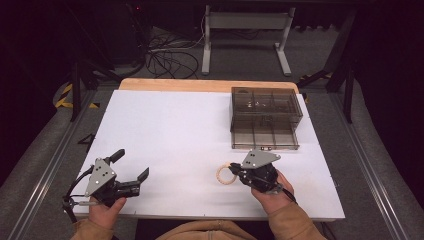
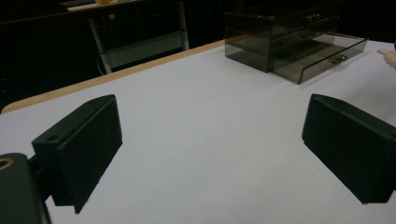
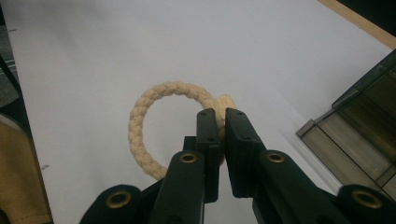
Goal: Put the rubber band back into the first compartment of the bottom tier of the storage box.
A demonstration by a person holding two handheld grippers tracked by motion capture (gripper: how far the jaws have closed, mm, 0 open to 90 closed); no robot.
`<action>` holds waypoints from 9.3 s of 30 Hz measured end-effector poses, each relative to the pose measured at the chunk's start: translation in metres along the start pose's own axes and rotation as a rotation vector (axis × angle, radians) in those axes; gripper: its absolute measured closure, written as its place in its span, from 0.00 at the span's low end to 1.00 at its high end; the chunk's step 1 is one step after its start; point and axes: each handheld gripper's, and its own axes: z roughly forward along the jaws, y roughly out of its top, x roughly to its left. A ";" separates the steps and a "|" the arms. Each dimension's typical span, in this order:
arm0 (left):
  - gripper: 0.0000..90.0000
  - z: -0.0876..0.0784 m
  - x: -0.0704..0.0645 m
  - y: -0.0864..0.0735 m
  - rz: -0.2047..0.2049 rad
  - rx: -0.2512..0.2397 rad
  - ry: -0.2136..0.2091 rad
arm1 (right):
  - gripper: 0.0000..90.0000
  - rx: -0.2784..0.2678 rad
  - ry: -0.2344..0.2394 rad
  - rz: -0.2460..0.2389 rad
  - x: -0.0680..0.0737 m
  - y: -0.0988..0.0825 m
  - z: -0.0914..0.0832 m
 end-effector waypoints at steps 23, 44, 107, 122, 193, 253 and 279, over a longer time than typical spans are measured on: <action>0.06 0.000 0.000 0.000 0.005 0.002 0.001 | 0.95 -0.041 -0.006 -0.009 -0.014 0.013 -0.007; 0.06 0.000 0.000 0.000 0.008 0.004 0.001 | 0.95 -0.058 -0.079 0.034 -0.051 0.028 -0.012; 0.06 0.000 0.001 0.000 0.003 0.006 0.008 | 0.94 -0.041 -0.308 0.131 -0.119 0.013 0.010; 0.06 0.001 0.001 0.000 0.002 0.006 0.008 | 0.94 -0.007 -0.325 0.134 -0.123 0.004 0.028; 0.06 0.000 0.001 0.000 0.001 0.006 0.010 | 0.54 0.057 -0.235 0.160 -0.126 -0.012 0.059; 0.06 -0.001 0.002 0.001 0.001 0.000 0.013 | 0.00 -0.349 -0.061 0.121 -0.072 0.007 -0.041; 0.06 -0.002 0.001 0.002 0.001 -0.005 0.006 | 0.00 -0.305 0.007 0.129 -0.050 -0.045 -0.030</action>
